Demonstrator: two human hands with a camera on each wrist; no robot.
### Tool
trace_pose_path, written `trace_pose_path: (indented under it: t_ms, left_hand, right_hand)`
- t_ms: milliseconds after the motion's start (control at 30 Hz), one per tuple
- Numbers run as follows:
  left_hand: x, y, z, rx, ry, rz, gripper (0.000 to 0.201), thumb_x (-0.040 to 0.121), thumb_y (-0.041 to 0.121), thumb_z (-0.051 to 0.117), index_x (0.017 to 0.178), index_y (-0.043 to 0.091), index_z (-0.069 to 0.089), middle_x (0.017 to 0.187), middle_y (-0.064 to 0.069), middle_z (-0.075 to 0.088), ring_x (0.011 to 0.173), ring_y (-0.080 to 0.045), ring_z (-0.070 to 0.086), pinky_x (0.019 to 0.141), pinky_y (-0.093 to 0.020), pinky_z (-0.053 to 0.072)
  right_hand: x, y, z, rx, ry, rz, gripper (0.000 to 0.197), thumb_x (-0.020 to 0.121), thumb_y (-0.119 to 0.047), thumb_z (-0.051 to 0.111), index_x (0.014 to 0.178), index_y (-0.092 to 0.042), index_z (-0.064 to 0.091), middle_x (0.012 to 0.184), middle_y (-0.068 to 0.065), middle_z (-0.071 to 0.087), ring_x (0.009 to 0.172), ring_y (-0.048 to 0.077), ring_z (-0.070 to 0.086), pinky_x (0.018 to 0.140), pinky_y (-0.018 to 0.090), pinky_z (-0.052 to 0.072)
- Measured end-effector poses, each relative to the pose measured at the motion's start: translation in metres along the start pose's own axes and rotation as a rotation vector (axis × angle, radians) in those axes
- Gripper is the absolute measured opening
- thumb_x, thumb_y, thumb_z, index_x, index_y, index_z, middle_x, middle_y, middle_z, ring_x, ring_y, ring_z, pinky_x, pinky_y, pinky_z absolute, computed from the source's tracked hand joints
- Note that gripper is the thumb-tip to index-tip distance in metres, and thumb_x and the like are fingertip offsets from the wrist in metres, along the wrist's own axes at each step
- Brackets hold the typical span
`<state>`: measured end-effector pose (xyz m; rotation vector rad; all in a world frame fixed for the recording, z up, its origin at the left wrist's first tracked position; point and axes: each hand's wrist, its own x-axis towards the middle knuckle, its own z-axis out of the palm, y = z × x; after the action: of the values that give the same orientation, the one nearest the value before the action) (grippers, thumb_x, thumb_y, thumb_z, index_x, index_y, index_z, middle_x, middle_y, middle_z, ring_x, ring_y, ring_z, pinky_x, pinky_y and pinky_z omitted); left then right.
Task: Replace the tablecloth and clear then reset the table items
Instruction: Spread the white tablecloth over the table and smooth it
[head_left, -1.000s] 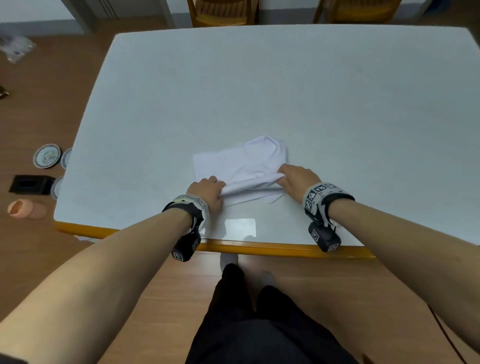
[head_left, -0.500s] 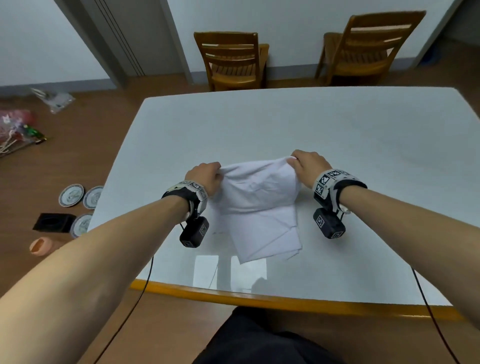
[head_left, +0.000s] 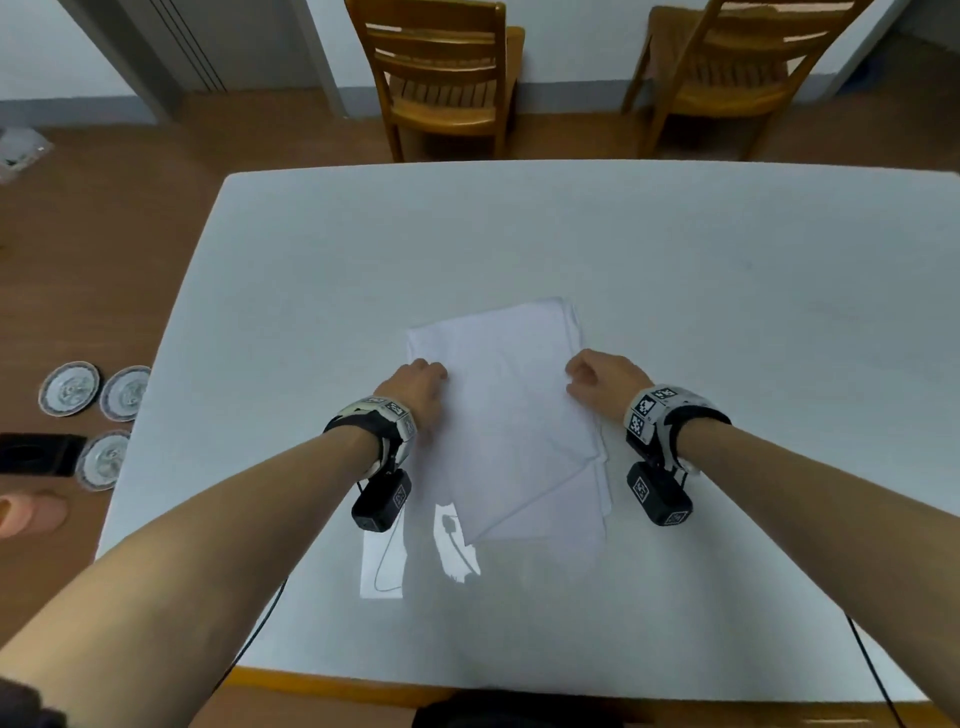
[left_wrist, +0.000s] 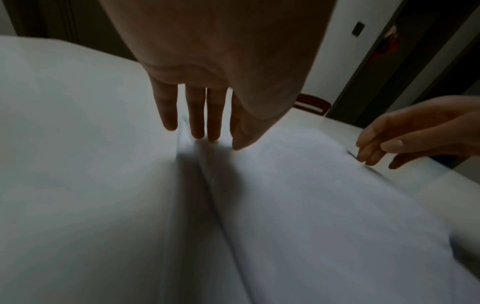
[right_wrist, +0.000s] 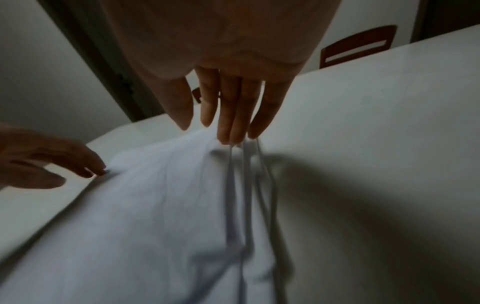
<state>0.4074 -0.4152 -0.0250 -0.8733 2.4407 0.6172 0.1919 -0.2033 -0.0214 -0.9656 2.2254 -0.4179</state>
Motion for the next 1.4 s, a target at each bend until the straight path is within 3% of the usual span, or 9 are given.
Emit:
trace_pose_path:
  t_ms: [233, 467, 733, 900, 1067, 1167, 1233, 1300, 1400]
  left_hand:
    - [-0.029, -0.011, 0.065, 0.007, 0.071, 0.052, 0.055, 0.085, 0.008, 0.046, 0.14, 0.013, 0.039, 0.154, -0.004, 0.023, 0.137, -0.027, 0.026, 0.101, -0.048, 0.042]
    - [-0.08, -0.013, 0.114, -0.026, 0.095, 0.069, 0.058, 0.089, 0.015, 0.046, 0.146, 0.011, 0.034, 0.159, -0.009, 0.016, 0.144, -0.027, 0.02, 0.108, -0.048, 0.037]
    - [-0.137, -0.009, 0.154, -0.096, 0.096, 0.031, 0.064, 0.082, 0.015, 0.046, 0.144, 0.017, 0.03, 0.144, -0.006, 0.04, 0.132, -0.029, 0.039, 0.098, -0.047, 0.043]
    - [-0.156, 0.001, 0.164, -0.187, 0.094, -0.047, 0.077, 0.077, 0.025, 0.048, 0.145, 0.03, 0.012, 0.122, -0.004, 0.05, 0.107, -0.035, 0.055, 0.082, -0.042, 0.046]
    - [-0.155, 0.014, 0.134, -0.151, 0.142, -0.071, 0.077, 0.09, 0.025, 0.046, 0.154, 0.031, 0.004, 0.115, -0.007, 0.057, 0.096, -0.031, 0.058, 0.076, -0.04, 0.048]
    - [-0.144, 0.021, 0.105, -0.132, 0.19, -0.033, 0.06, 0.089, 0.037, 0.047, 0.146, 0.037, 0.028, 0.096, 0.0, 0.066, 0.084, -0.027, 0.061, 0.072, -0.034, 0.05]
    - [-0.134, 0.027, 0.083, -0.115, 0.21, 0.027, 0.04, 0.08, 0.04, 0.041, 0.115, 0.031, 0.059, 0.085, 0.001, 0.066, 0.08, -0.028, 0.06, 0.063, -0.029, 0.043]
    - [-0.123, 0.033, 0.059, -0.106, 0.229, 0.062, 0.035, 0.074, 0.034, 0.037, 0.089, 0.019, 0.065, 0.076, -0.001, 0.065, 0.075, -0.029, 0.059, 0.058, -0.029, 0.039]
    - [-0.103, 0.039, 0.02, -0.139, 0.295, 0.087, 0.022, 0.084, 0.023, 0.047, 0.084, 0.023, 0.069, 0.077, 0.003, 0.069, 0.077, -0.026, 0.062, 0.06, -0.03, 0.043]
  right_hand:
    - [-0.019, -0.01, 0.067, -0.185, -0.095, -0.219, 0.045, 0.083, -0.044, 0.069, 0.122, -0.027, 0.055, 0.122, -0.008, 0.051, 0.116, 0.013, 0.048, 0.096, 0.033, 0.043]
    - [-0.066, -0.004, 0.117, -0.568, -0.197, -0.34, 0.122, 0.056, -0.069, 0.074, 0.152, -0.025, 0.014, 0.159, 0.0, 0.003, 0.145, 0.025, 0.007, 0.118, 0.044, 0.012]
    - [-0.088, -0.012, 0.129, -0.682, -0.089, -0.375, 0.025, 0.091, -0.033, 0.054, 0.114, -0.022, 0.054, 0.14, 0.0, 0.03, 0.123, 0.027, 0.033, 0.092, 0.041, 0.041]
    - [-0.086, -0.021, 0.122, -0.561, -0.16, -0.306, 0.016, 0.099, -0.013, 0.041, 0.113, -0.011, 0.049, 0.121, 0.003, 0.041, 0.108, 0.024, 0.045, 0.08, 0.041, 0.049]
    - [-0.09, -0.027, 0.092, -0.376, -0.206, -0.247, 0.02, 0.102, -0.024, 0.033, 0.102, -0.011, 0.048, 0.102, 0.007, 0.054, 0.088, 0.029, 0.057, 0.08, 0.042, 0.047]
    - [-0.094, -0.036, 0.071, -0.376, -0.199, -0.279, 0.024, 0.101, -0.029, 0.031, 0.101, -0.013, 0.048, 0.096, 0.005, 0.057, 0.083, 0.027, 0.057, 0.079, 0.042, 0.048]
    - [-0.092, -0.041, 0.056, -0.393, -0.153, -0.303, 0.024, 0.1, -0.027, 0.03, 0.102, -0.014, 0.05, 0.097, 0.004, 0.057, 0.083, 0.025, 0.056, 0.077, 0.041, 0.047]
    - [-0.086, -0.045, 0.039, -0.472, -0.056, -0.326, 0.022, 0.1, -0.026, 0.031, 0.104, -0.018, 0.051, 0.1, 0.002, 0.058, 0.082, 0.022, 0.055, 0.074, 0.038, 0.047]
    - [-0.068, -0.057, 0.004, -0.539, 0.035, -0.301, 0.02, 0.098, -0.024, 0.034, 0.104, -0.018, 0.052, 0.101, 0.002, 0.062, 0.082, 0.026, 0.058, 0.074, 0.038, 0.049]
